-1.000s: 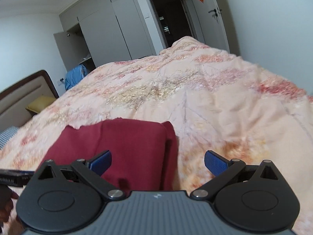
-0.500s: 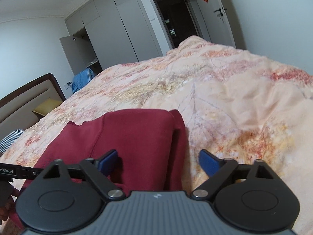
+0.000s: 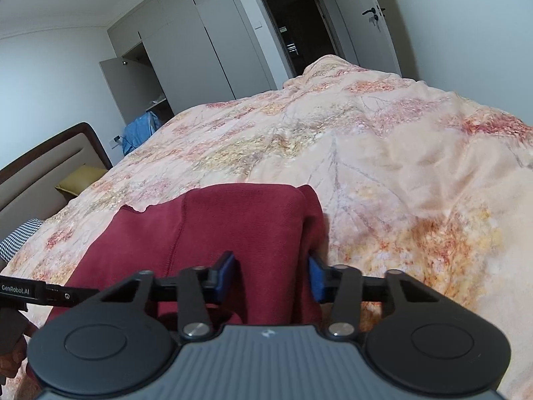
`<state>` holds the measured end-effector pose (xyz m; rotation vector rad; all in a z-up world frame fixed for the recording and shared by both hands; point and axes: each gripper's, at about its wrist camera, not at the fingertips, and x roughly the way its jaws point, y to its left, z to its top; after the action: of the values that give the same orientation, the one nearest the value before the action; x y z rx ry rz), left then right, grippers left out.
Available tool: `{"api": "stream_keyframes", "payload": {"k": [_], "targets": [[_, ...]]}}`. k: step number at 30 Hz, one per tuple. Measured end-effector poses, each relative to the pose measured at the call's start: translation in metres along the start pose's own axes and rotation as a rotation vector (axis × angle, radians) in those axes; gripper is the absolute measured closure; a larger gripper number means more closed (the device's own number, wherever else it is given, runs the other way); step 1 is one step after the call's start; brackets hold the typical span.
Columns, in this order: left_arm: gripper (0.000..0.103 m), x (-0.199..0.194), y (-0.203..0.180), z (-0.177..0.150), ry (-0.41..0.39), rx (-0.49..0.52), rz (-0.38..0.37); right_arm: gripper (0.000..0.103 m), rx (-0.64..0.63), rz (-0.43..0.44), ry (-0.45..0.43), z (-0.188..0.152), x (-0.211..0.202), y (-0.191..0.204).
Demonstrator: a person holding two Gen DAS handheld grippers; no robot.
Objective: Fold small clothes
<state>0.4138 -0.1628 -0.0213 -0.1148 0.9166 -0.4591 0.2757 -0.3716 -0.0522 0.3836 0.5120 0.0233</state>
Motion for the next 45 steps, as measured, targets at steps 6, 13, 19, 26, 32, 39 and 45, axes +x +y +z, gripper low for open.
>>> {"api": "stream_keyframes", "payload": {"k": [6,13,19,26,32,39,45], "targets": [[0.044,-0.008,-0.010,0.004,-0.003,0.023,-0.028,0.080,-0.005,-0.006,0.002,0.004,-0.007,0.008],[0.072,-0.031,-0.017,0.004,-0.072,-0.002,-0.017,0.084,-0.019,0.021,-0.022,0.013,-0.024,0.025],[0.075,-0.071,-0.016,0.013,-0.152,-0.008,-0.024,0.085,-0.075,0.064,-0.061,0.026,-0.035,0.059],[0.075,-0.124,0.024,0.023,-0.236,-0.013,0.104,0.085,-0.169,0.181,-0.082,0.036,-0.015,0.125],[0.074,-0.146,0.079,0.016,-0.242,-0.077,0.202,0.085,-0.132,0.301,-0.041,0.024,0.029,0.173],[0.070,-0.125,0.118,-0.009,-0.184,-0.168,0.192,0.084,-0.138,0.253,0.036,-0.002,0.065,0.182],[0.061,-0.116,0.129,-0.014,-0.178,-0.207,0.186,0.064,-0.134,0.196,0.039,-0.008,0.070,0.161]]}}
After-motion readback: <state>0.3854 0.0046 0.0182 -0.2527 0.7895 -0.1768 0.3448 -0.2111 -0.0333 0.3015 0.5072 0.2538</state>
